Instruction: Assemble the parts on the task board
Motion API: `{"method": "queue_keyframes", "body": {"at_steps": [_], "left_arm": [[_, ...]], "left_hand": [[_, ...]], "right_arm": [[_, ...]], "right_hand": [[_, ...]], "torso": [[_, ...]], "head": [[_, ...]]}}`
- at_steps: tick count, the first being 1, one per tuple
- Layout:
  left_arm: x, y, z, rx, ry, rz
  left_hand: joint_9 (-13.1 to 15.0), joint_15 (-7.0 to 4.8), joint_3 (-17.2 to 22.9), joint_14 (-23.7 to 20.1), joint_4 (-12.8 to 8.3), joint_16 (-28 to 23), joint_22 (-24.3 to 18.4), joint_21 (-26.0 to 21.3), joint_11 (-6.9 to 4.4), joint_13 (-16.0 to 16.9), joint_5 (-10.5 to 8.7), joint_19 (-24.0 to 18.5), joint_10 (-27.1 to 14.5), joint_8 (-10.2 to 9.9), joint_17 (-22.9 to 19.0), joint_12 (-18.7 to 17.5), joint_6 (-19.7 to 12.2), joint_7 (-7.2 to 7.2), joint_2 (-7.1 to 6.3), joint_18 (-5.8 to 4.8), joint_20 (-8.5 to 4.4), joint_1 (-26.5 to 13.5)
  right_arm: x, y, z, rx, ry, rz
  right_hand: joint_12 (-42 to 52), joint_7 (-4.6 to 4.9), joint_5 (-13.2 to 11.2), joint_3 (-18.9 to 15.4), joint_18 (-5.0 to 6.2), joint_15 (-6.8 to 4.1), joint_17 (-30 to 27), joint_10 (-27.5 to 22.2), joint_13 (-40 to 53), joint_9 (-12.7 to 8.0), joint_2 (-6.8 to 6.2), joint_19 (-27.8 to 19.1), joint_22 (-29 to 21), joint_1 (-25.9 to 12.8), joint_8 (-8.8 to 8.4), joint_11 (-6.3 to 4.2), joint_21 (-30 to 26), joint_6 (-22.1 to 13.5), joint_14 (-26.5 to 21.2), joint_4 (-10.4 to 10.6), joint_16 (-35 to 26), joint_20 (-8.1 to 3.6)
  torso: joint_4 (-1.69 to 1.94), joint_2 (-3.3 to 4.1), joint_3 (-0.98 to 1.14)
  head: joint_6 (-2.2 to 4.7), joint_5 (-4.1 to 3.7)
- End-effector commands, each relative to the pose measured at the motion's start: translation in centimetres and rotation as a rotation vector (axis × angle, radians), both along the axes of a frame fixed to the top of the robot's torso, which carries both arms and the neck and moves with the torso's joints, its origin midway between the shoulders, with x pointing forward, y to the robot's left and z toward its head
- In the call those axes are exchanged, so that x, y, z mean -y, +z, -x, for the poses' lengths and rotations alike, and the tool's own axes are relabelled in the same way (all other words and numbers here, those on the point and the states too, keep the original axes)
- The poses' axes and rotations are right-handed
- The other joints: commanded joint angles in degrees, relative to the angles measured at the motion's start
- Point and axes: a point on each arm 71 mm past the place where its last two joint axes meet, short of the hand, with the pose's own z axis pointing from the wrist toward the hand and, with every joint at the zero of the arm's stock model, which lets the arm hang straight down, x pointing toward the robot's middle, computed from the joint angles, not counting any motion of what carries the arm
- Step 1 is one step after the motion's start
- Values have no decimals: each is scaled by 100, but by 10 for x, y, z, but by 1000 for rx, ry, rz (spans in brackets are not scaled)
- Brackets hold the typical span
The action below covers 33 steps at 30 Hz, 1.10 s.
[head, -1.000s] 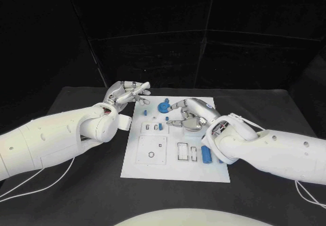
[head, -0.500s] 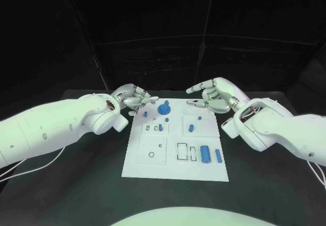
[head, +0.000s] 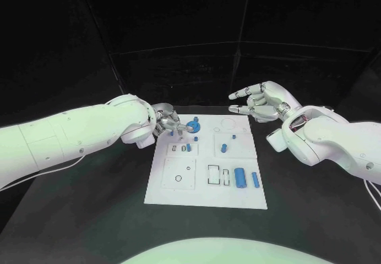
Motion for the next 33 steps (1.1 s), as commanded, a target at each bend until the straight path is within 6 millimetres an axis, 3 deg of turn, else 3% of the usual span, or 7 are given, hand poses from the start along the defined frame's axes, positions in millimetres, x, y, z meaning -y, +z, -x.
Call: {"method": "queue_keyframes", "body": {"at_steps": [1,7,12,23,27,33], "left_arm": [[-1,-2,-3,-14,19,-160],[11,-4,-8,-30,5,-206],[19,-6,-10,-48,-19,-240],[36,-12,-15,-85,-64,-290],[39,-13,-16,-92,-70,-298],[41,-16,-17,-104,-78,-311]], "left_hand": [[32,-38,-62,605,0,17,52,36,-6,49,-23,56,64,38,1506,53,-20,-43,-8,-45,-4,-70],[73,-45,-138,605,3,17,93,62,-14,74,-29,67,71,69,1506,70,-32,-52,-21,-52,-12,-154],[103,-48,-196,605,2,17,98,66,-16,57,-33,62,50,88,1506,54,-52,-53,-40,-51,-17,-220],[118,-49,-220,605,-2,17,114,75,-17,38,-36,63,33,95,1506,38,-66,-53,-50,-54,-19,-244],[124,-49,-217,605,-7,17,114,75,-17,35,-36,62,29,99,1506,34,-68,-54,-38,-54,-19,-235],[141,-50,-212,605,-15,17,117,78,-19,11,-35,59,11,114,1506,15,-68,-58,-8,-54,-20,-207]], "right_arm": [[0,0,-2,-19,8,-15],[1,0,-4,-24,0,-11],[0,-1,-7,-26,0,-8],[-3,-2,-9,-27,1,-7],[-3,-2,-9,-27,1,-7],[-4,-2,-10,-26,-2,-7]], "right_hand": [[-34,-11,28,-1,28,-40,733,-44,-3,4,3,-29,-9,14,27,-8,-40,48,378,-31,-36,-8],[-34,-11,27,-2,28,-41,734,-44,-4,4,2,-29,-10,14,28,-8,-41,49,378,-32,-36,-9],[-38,-13,28,-4,32,-42,724,-46,-8,4,-3,-39,-30,15,32,-9,-51,52,376,-34,-42,-10],[-44,-14,36,-6,34,-44,721,-50,-17,2,-11,-43,-43,20,32,-11,-60,45,376,-41,-45,-12],[-44,-14,35,-8,33,-45,722,-50,-18,1,-12,-41,-40,18,31,-11,-60,43,376,-41,-45,-13],[-47,-14,33,-11,41,-45,714,-52,-21,0,-13,-61,-77,13,32,-11,-78,41,374,-38,-50,-14]], "torso": [[-10,-5,7],[-11,-3,11],[2,4,-2],[-10,15,-17],[-26,21,-12],[-19,24,-12]], "head": [[-9,24],[-24,31],[-58,11],[-113,43],[-115,49],[-134,32]]}}
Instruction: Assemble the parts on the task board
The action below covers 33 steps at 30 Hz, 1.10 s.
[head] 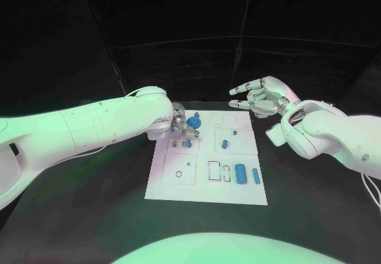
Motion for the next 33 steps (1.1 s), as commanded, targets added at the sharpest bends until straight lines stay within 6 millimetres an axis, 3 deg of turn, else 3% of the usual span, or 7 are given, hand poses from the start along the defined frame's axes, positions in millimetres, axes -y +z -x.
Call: {"method": "queue_keyframes", "body": {"at_steps": [1,33], "left_arm": [[0,-2,0,-24,-18,-35],[8,-15,3,-93,-53,-62]], "left_hand": [[12,-51,-25,605,-14,17,4,20,-10,-10,-35,44,-41,33,1508,-27,-28,-18,43,-56,-6,7],[108,-38,38,605,-59,17,-44,-9,-1,-93,-19,-6,-111,84,1508,-110,-82,-11,200,-42,8,331]], "right_arm": [[-1,1,-1,-1,3,-3],[-2,0,-4,-5,2,-3]], "right_hand": [[-26,6,33,-11,43,-45,715,-31,-9,2,-13,-41,-5,13,33,10,-33,22,374,-39,-28,6],[-15,1,31,-45,44,-50,741,-16,-10,0,-12,-40,-24,-55,53,7,-51,29,384,1,-20,-1]], "torso": [[0,3,-1],[11,-6,12]], "head": [[-16,-14],[-76,2]]}}
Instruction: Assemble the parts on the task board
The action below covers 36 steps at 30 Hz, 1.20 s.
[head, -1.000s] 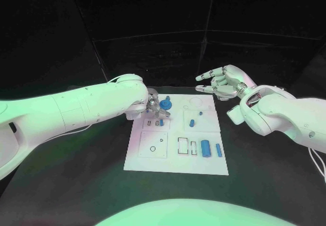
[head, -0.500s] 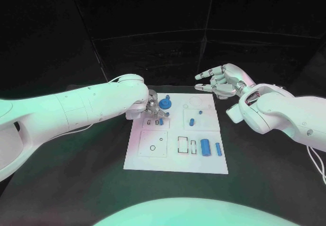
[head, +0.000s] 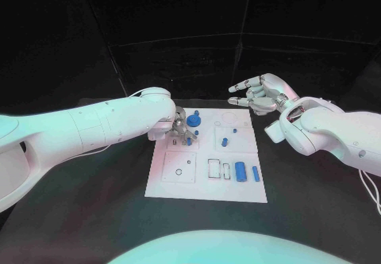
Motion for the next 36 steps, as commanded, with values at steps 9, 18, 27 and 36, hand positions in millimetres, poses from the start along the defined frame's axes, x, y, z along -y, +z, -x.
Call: {"method": "queue_keyframes", "body": {"at_steps": [9,18,27,36], "left_arm": [[4,-1,3,-24,-13,6],[6,-2,5,-38,-3,31],[7,-2,5,-42,0,40],[8,-3,6,-47,-3,45]], "left_hand": [[23,-37,40,605,-43,17,0,-4,-1,-17,-15,-6,-35,50,1508,-34,-46,-11,27,-43,10,120],[69,-38,244,605,-64,17,-28,-24,-2,-23,-7,-32,-39,65,1508,-52,-77,-12,118,-35,11,279],[109,-40,535,605,-46,17,-16,-22,-4,-35,-7,-38,-47,71,1508,-75,-102,-13,63,-35,9,340],[156,-46,1125,605,-49,17,-3,-26,-11,-44,-5,-47,-52,59,1508,-105,-126,-18,-120,-34,4,431]], "right_arm": [[-2,1,-2,-4,8,-7],[-3,0,-3,-5,8,-7],[-5,-1,-5,-7,12,-9],[-8,-1,-6,-11,16,-10]], "right_hand": [[-5,-9,106,-108,44,-37,742,-6,-15,-3,-32,-24,-12,-136,41,-2,-41,26,411,51,-24,-9],[-1,-17,406,-156,44,-49,749,-8,-32,-7,-61,-10,-27,-150,68,-12,-60,12,417,66,-28,-22],[4,-19,469,-162,43,-50,753,-4,-31,-8,-64,-5,-28,-148,74,-14,-63,8,419,68,-28,-24],[6,-19,483,-162,42,-51,755,-2,-30,-8,-61,-2,-23,-146,75,-14,-61,8,419,68,-27,-24]], "torso": [[1,7,0],[-1,5,-2],[-4,4,0],[-2,4,-2]], "head": [[-7,19],[-18,27],[-22,21],[-35,22]]}}
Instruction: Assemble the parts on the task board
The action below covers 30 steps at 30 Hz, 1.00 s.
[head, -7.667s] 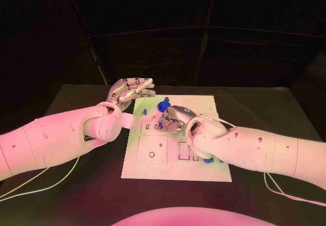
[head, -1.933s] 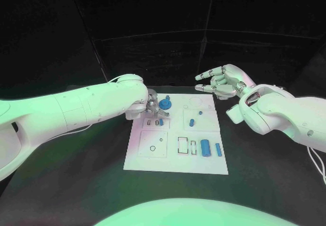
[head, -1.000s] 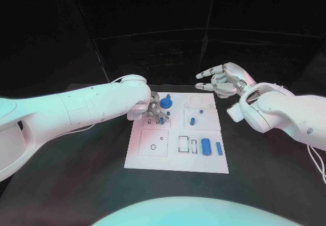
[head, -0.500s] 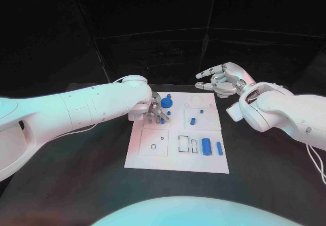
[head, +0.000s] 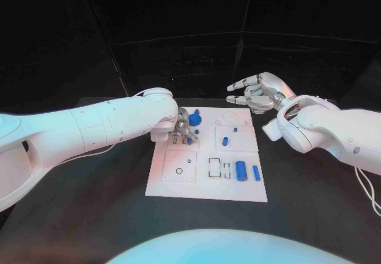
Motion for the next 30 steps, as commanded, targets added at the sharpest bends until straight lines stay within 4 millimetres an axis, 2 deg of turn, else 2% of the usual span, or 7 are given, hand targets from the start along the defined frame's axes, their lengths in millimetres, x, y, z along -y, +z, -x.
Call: {"method": "queue_keyframes", "body": {"at_steps": [1,4,7,16,23,28,30], "left_arm": [[2,0,1,-8,-1,10],[1,0,1,-10,0,10],[1,0,1,-10,2,10],[0,0,1,-12,8,20],[-4,1,2,-13,28,39],[-8,1,2,-13,46,52],[-11,2,3,-10,52,56]], "left_hand": [[12,-45,215,605,-6,17,10,-25,7,-4,-1,-44,-32,9,1509,-41,-39,-11,-103,-34,0,43],[20,-52,474,605,-22,17,17,-25,2,-8,-2,-44,-36,-5,1509,-53,-44,-20,-181,-34,-5,107],[24,-62,718,605,-53,17,22,-25,-9,-7,-4,-45,-36,-21,1509,-62,-51,-33,-203,-34,-11,186],[49,-89,1550,605,-278,17,32,-34,-41,-21,5,-48,-49,-52,1509,-111,-68,-64,-314,-32,-37,427],[171,-84,2905,605,-630,17,12,-72,-45,-61,18,-68,-43,17,1509,-190,-104,-52,-656,-23,-45,239],[235,-88,3308,605,-771,17,0,-91,-43,-83,9,-77,-39,66,1509,-215,-131,-51,-807,-22,-30,48],[247,-85,3373,605,-799,17,-3,-94,-40,-95,9,-79,-43,77,1509,-226,-133,-56,-829,-20,-32,14]], "right_arm": [[-1,1,0,-1,12,-6],[-2,1,0,-2,12,-6],[-2,1,0,-2,12,-5],[-2,1,-1,-4,11,-6],[-1,0,-1,-6,9,-6],[-1,0,-2,0,7,-3],[-1,0,-2,4,8,1]], "right_hand": [[5,-19,42,-36,42,-52,757,-4,-5,-8,-8,-3,-6,-30,27,-15,-18,8,419,6,-28,-25],[4,-19,49,-35,43,-52,757,-5,-7,-8,-7,-4,-8,-29,27,-15,-20,8,419,6,-28,-25],[4,-19,49,-35,43,-52,757,-5,-7,-8,-7,-4,-8,-29,27,-15,-20,8,419,6,-28,-25],[6,-20,78,-34,43,-53,759,-4,-7,-8,-5,-3,-11,-23,31,-16,-22,9,420,4,-28,-26],[6,-20,78,-34,43,-53,759,-4,-7,-8,-5,-3,-11,-23,31,-16,-22,9,420,4,-28,-26],[2,-20,93,-32,44,-53,751,-8,-12,-8,-1,-5,-16,-21,33,-17,-25,8,418,4,-32,-27],[2,-20,93,-32,44,-53,751,-8,-12,-8,-1,-5,-16,-21,33,-17,-25,8,418,4,-32,-27]], "torso": [[2,-2,-1],[1,-1,-1],[1,-3,0],[1,-4,-4],[18,-6,-3],[18,-7,0],[11,-8,0]], "head": [[-7,-1],[-10,-4],[-20,-7],[-24,-13],[-21,-24],[-21,-10],[-15,-2]]}}
